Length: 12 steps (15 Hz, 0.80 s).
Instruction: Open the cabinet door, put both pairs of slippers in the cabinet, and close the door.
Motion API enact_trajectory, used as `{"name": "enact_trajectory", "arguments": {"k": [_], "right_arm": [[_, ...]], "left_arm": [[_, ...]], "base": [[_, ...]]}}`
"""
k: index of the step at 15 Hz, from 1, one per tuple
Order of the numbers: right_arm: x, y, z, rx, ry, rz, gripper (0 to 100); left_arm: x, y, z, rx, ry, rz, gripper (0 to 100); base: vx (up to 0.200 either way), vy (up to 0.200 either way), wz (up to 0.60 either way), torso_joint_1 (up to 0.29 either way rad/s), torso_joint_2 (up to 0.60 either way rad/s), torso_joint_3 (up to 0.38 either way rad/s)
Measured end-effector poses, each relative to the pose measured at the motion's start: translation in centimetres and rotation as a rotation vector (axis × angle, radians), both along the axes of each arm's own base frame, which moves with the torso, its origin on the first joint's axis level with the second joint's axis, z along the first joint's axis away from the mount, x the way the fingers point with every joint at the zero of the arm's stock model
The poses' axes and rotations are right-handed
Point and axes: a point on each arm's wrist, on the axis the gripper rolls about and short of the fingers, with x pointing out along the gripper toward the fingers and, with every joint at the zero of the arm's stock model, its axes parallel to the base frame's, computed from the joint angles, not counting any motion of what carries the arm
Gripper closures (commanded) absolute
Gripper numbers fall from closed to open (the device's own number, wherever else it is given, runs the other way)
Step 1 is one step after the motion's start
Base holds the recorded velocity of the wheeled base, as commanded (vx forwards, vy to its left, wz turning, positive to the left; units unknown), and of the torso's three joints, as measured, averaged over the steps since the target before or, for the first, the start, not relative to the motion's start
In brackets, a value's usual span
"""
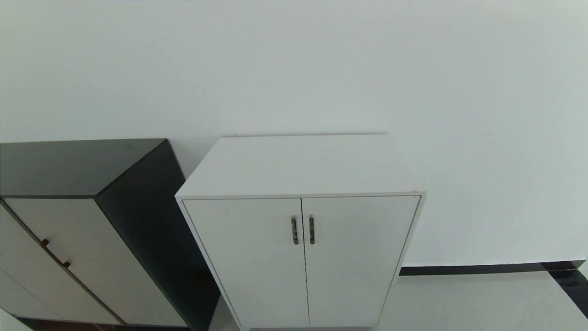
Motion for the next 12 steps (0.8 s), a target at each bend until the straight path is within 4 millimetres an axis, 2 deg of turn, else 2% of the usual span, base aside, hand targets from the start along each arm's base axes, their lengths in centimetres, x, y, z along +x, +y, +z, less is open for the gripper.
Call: {"name": "enact_trajectory", "arguments": {"k": [12], "right_arm": [[-0.79, 0.11, -0.23, 0.014, -0.104, -0.070, 100]], "left_arm": [[0.00, 0.01, 0.00, 0.001, 0.000, 0.003, 100]], "base": [[0.000, 0.000, 0.00, 0.000, 0.00, 0.000]]}}
